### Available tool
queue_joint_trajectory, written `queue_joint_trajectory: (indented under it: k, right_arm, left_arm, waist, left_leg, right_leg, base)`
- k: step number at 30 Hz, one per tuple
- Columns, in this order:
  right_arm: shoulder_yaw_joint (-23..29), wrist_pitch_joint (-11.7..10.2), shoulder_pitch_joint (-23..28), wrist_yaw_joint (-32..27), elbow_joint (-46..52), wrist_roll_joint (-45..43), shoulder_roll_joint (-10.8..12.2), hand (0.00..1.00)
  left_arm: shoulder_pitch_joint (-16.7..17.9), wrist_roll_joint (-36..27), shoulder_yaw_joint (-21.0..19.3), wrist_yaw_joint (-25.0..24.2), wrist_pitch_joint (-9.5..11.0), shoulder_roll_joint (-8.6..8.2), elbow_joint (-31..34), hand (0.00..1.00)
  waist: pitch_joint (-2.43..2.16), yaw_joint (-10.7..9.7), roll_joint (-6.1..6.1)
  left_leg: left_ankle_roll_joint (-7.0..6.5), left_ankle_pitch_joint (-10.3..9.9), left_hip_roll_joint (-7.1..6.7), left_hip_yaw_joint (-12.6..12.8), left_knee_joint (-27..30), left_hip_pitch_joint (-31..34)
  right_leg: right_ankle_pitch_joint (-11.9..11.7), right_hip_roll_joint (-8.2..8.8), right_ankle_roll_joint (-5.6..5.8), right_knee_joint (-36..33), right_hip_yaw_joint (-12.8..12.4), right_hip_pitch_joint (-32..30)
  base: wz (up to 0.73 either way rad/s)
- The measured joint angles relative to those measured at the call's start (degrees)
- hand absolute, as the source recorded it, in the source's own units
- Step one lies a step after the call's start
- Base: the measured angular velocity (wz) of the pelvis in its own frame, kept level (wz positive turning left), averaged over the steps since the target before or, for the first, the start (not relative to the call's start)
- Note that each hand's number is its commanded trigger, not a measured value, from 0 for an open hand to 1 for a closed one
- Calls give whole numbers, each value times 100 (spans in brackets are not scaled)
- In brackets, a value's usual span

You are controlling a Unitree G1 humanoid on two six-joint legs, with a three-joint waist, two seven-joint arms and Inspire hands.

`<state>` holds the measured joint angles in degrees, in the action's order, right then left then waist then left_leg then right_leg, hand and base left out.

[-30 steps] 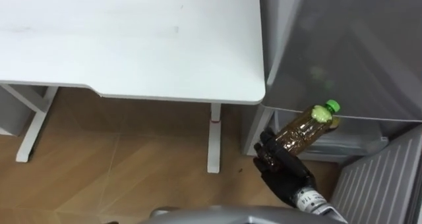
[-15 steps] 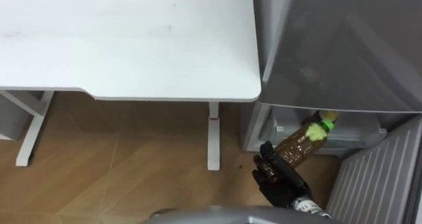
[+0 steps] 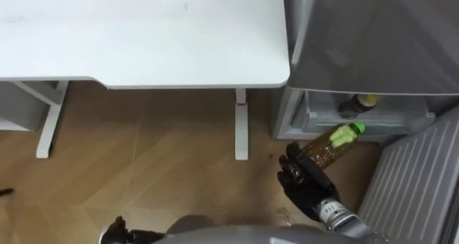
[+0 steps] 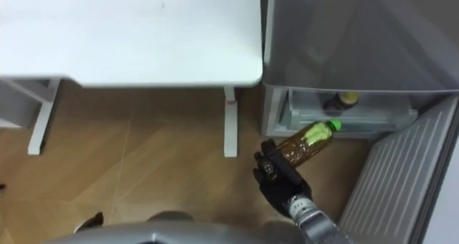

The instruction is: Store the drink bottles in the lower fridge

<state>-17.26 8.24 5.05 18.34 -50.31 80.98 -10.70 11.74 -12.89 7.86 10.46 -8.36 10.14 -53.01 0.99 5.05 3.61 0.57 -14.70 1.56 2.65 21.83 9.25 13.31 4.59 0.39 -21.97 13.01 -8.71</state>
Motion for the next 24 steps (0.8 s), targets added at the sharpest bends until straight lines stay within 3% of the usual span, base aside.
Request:
queue_joint_trajectory:
  k: [4, 11, 13, 19, 24]
  right_arm:
    - [2, -12, -620, 2, -402, -44, 24, 100]
    - [59, -4, -1341, -14, -789, -15, -161, 100]
    - [55, 17, -1487, -23, -792, -18, -253, 100]
    - [61, 42, -1958, -137, -792, -59, -584, 100]
    - [46, 62, -2317, -151, -798, -105, -808, 100]
  left_arm:
    - [-250, 6, 40, -93, 129, 51, -56, 0]
    - [-672, -217, 190, -120, 130, 283, -244, 0]
    - [-739, -216, 252, -122, 134, 382, -265, 0]
    - [-859, -213, 299, -82, 124, 502, -216, 0]
    - [-857, -239, 598, -6, 127, 610, -174, 0]
  waist:
    - [83, 15, -130]
    - [95, 179, -125]
    - [100, 251, -145]
    - [96, 328, -182]
    - [103, 365, -280]
  left_leg:
    - [-1, -3, -56, 116, 701, 909]
    - [-26, -188, -10, 115, 1650, 2157]
    - [-23, -203, -29, 101, 1897, 2519]
    - [-22, -239, -17, 7, 2616, 3530]
    - [-32, -241, -19, 21, 2861, 3995]
  right_leg:
    - [261, 234, -71, -863, 13, -965]
    - [510, 361, -211, -1936, -22, -2212]
    - [585, 443, -195, -2238, -15, -2564]
    - [628, 527, -290, -2875, 21, -3482]
    - [574, 528, -323, -3083, -60, -3954]
  base:
    - [16]
    - [10]
    - [8]
    - [7]
    - [-4]
